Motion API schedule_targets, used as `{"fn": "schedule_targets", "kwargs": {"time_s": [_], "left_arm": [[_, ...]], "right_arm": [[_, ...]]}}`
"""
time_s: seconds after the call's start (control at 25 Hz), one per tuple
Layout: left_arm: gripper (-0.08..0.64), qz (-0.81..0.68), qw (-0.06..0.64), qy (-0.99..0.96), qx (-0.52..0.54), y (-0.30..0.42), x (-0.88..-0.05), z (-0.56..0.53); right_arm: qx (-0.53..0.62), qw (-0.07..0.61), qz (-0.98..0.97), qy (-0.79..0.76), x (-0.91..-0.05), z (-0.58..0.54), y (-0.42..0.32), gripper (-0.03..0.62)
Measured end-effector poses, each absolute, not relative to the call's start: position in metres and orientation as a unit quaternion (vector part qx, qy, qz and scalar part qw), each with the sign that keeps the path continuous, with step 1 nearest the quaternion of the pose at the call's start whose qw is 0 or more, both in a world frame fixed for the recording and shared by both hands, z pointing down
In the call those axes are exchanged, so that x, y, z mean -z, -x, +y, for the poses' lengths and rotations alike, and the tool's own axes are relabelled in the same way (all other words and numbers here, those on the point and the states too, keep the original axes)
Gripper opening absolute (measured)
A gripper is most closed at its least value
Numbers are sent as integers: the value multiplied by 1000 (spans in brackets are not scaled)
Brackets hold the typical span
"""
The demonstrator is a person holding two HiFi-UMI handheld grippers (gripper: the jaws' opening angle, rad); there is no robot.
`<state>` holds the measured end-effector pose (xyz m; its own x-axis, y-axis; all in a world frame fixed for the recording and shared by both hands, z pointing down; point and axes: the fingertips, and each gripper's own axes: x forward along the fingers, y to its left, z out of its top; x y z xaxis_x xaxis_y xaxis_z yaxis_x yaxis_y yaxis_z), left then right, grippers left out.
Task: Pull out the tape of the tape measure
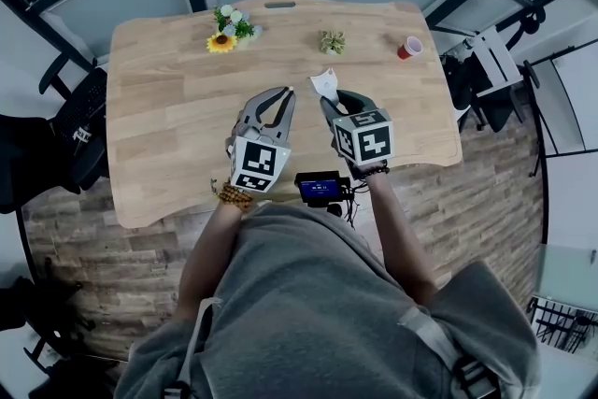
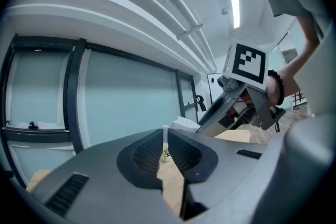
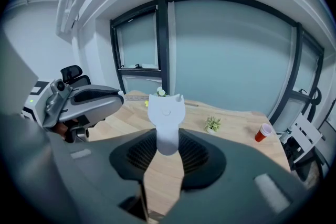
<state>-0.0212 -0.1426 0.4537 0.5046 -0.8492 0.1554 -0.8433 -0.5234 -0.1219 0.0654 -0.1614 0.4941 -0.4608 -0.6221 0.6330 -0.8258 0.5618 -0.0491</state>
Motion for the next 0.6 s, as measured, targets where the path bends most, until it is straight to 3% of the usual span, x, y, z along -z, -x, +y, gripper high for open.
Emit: {"fn": "schedule_targets", "kwargs": {"time_s": [0.6], "left_arm": [[34,467,16,878,104,10,-458,-142]], "right_arm": [[-194,291,-822,-449,-503,-167,-86,135]]}}
